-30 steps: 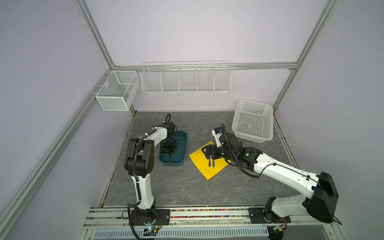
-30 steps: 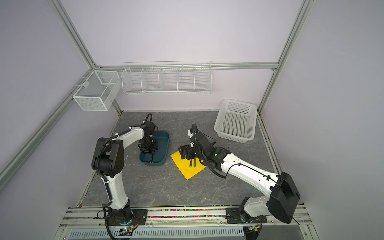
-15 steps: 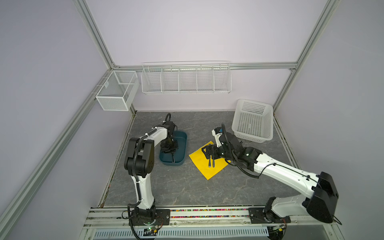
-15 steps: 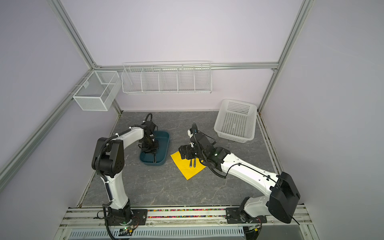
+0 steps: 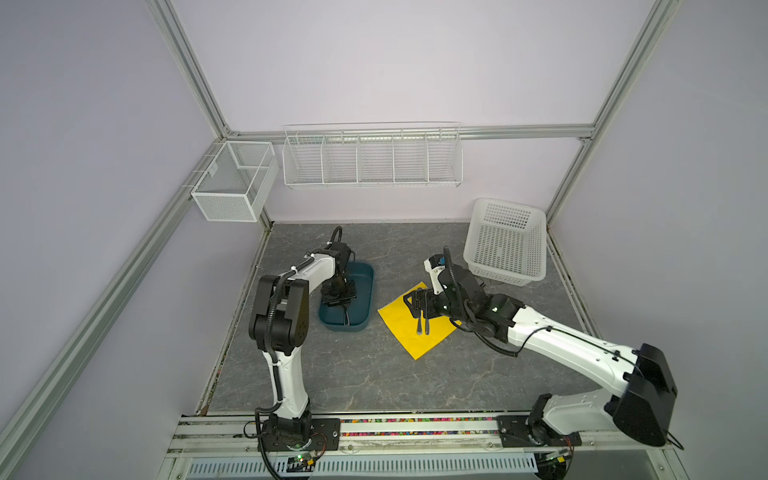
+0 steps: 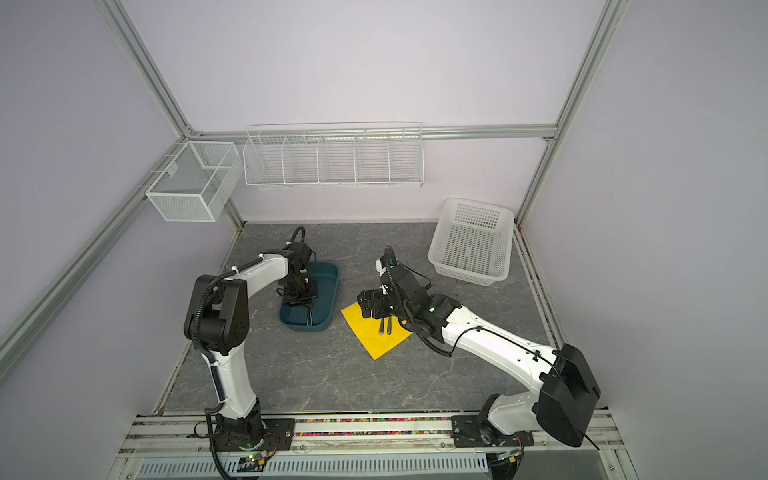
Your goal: Place the utensils on the paper napkin and roll it up
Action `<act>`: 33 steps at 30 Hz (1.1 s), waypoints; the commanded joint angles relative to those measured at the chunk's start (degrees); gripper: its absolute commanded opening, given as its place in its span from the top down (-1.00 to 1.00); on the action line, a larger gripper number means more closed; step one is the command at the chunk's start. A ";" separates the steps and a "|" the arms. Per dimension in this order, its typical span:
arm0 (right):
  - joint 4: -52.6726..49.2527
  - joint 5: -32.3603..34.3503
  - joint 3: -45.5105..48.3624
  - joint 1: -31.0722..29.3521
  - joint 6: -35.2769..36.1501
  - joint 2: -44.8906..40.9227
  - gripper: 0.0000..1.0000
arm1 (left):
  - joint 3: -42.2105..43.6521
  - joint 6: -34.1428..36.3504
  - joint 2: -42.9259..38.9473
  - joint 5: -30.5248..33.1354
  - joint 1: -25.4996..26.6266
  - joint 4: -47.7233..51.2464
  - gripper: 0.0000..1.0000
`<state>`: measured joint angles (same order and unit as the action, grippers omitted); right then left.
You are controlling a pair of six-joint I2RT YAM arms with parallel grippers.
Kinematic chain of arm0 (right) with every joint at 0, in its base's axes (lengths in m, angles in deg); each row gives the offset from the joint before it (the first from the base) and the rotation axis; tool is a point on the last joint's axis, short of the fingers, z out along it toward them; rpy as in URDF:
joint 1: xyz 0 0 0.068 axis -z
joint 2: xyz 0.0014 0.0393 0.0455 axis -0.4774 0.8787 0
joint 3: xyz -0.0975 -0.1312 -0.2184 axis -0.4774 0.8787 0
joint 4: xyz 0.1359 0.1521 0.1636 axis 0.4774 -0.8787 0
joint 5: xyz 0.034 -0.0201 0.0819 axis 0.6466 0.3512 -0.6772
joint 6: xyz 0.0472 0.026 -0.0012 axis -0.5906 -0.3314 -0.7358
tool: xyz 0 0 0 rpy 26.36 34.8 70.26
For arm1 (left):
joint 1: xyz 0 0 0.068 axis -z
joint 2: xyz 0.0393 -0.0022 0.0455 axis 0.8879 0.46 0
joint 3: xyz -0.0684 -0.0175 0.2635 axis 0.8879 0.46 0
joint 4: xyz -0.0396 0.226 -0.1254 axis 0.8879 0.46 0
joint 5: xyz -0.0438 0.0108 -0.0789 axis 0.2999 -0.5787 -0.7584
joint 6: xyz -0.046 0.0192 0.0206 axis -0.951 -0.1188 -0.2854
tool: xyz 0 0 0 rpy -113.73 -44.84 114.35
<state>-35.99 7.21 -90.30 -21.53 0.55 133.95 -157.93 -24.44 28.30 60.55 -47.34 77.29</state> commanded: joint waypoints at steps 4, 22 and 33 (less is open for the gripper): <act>-1.06 1.18 0.68 -0.27 -0.89 -0.08 -0.77 | 0.73 -0.83 5.15 1.69 2.20 1.34 0.77; -1.68 5.11 1.91 -0.25 -2.39 -2.22 -0.77 | -3.19 -0.68 -5.25 2.46 2.75 5.00 0.83; -1.59 5.36 1.73 -0.23 -2.71 -2.20 -0.78 | -5.16 -0.52 -6.66 1.16 2.75 6.65 0.83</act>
<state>-37.46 11.67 -89.40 -21.53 -1.37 133.08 -160.64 -25.25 23.90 62.45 -44.85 81.39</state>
